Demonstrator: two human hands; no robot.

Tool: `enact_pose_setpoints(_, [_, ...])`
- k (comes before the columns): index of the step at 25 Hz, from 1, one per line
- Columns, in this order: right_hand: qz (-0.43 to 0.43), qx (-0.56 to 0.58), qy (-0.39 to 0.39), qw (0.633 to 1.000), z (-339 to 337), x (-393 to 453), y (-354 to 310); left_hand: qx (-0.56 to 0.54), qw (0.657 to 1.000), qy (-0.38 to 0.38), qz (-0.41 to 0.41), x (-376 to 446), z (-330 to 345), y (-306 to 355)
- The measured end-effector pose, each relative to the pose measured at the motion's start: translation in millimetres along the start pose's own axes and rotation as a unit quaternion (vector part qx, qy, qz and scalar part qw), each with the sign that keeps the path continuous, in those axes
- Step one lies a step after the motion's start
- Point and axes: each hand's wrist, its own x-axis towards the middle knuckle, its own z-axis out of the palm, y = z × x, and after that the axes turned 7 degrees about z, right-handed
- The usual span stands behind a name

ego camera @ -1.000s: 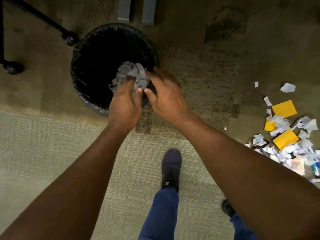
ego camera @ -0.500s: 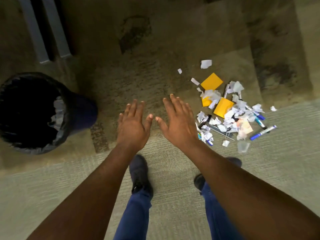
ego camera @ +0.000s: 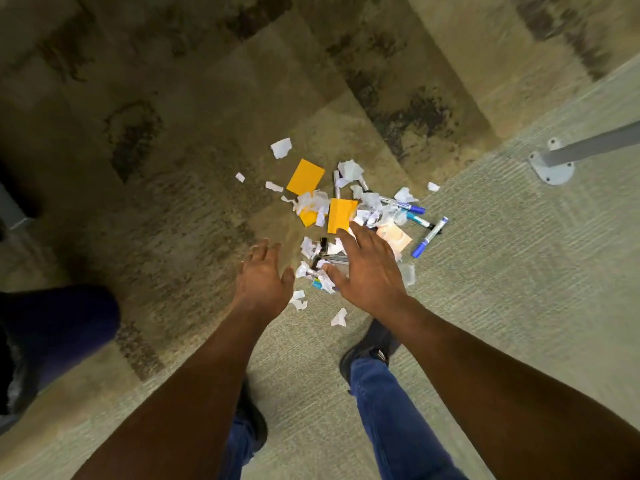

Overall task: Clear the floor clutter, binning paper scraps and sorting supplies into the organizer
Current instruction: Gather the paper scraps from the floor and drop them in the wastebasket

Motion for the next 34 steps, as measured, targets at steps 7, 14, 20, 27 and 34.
enact_pose_setpoints(7, [0.068, 0.001, -0.027, 0.997, 38.5, 42.1, 55.8, 0.018, 0.998, -0.033, 0.044, 77.4, 36.1, -2.9])
enact_pose_setpoints(14, [0.201, -0.016, -0.022, 0.979, 97.7, 139.4, 112.9, 0.063, 0.988, -0.034, 0.14, 203.0, 78.8, -49.1])
enact_pose_setpoints(20, [0.195, -0.063, -0.07, 0.976, 145.6, 196.6, 129.7, 0.128, 0.975, -0.078, 0.166, 262.4, 127.1, -60.5])
enact_pose_setpoints(27, [0.172, -0.085, -0.003, 0.981, 166.7, 211.2, 130.1, 0.197, 0.959, -0.021, 0.204, 283.3, 159.0, -48.3])
enact_pose_setpoints(34, [0.108, -0.13, 0.035, 0.985, 160.1, 198.1, 125.1, 0.124, 0.964, -0.003, 0.235, 277.8, 159.0, -53.7])
